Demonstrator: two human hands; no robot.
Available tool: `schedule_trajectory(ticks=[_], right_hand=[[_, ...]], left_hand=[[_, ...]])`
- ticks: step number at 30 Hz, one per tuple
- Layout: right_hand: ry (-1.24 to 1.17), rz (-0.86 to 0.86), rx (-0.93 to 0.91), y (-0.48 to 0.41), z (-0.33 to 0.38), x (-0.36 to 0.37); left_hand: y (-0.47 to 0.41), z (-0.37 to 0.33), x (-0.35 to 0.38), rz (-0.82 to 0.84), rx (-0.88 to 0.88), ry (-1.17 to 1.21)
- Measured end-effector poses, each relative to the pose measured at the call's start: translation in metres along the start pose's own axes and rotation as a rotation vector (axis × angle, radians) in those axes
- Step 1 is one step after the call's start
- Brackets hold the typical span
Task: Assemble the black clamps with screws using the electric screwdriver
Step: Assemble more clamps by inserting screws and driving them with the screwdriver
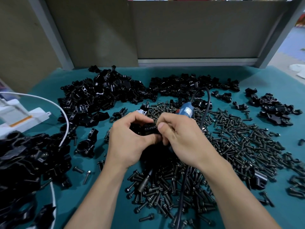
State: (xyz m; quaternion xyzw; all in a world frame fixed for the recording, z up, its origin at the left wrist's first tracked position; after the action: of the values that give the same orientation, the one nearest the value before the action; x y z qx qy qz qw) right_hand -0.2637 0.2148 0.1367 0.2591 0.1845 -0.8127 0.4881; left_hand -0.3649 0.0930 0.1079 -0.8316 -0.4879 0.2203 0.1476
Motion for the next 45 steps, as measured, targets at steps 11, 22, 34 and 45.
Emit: schedule_trajectory(ticks=[11,22,34,45], right_hand=[[-0.062,-0.058,0.065,-0.004,-0.008,-0.006],[0.029,0.133,0.055,0.0,-0.008,-0.002],[0.123,0.133,-0.026,-0.002,-0.001,0.004],[0.034,-0.195,0.222,-0.005,-0.029,-0.033]], left_hand=[[0.001,-0.005,0.005,0.058,0.024,-0.023],[0.0,-0.006,0.007,0.067,0.007,-0.006],[0.004,-0.009,0.003,0.038,0.035,-0.062],[0.003,0.009,0.007,0.043,-0.12,0.026]])
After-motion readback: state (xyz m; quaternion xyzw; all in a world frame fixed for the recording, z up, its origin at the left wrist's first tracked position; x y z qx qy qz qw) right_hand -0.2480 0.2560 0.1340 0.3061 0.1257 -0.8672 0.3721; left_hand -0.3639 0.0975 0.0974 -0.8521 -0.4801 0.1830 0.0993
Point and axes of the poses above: each hand's wrist, its own y-axis away from the middle knuckle, its own x-axis out of the palm, z = x × y, the point moved 9 cm from there along -y, towards the middle knuckle, and after that the axes turned 11 degrees about x, right-handed, at the moved point
